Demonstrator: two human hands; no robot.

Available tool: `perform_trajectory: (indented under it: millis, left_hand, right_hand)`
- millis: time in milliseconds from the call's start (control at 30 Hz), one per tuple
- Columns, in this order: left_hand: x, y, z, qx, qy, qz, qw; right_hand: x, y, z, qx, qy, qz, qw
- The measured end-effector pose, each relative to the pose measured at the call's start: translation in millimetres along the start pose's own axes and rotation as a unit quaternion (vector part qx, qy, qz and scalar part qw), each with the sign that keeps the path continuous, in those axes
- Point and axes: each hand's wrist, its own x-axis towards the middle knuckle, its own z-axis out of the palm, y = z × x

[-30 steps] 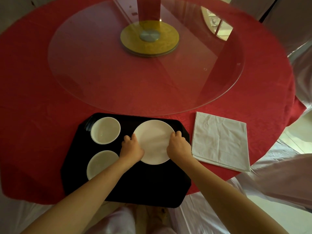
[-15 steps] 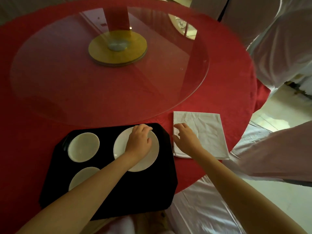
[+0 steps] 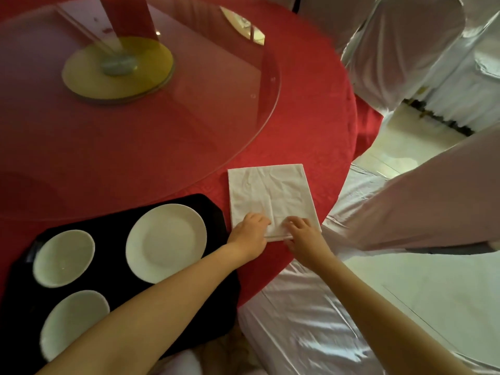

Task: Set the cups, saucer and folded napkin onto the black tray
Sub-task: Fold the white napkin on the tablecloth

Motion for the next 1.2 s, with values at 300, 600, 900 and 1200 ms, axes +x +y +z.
perform_trajectory:
  millis: [300,600,900,1200]
  left_hand:
    - [12,-1,22,0.078,0.014,-0.015,0.997]
    - [72,4,25,0.060,0.082,-0.018,0.995]
    - [83,-7,49,0.149,0.051,-0.041,0.987]
    - [120,-1,-28,-0.340,0.114,-0.154,0.921]
  right_hand:
    - [-1,21,14,0.034,0.120,0.044,0.991]
    - [9,31,16,0.095,0.202,0.209,0.952]
    - [17,39,13,0.383,0.214,0.311,0.843]
    - [25,-4,-1,0.382,0.331,0.140,0.851]
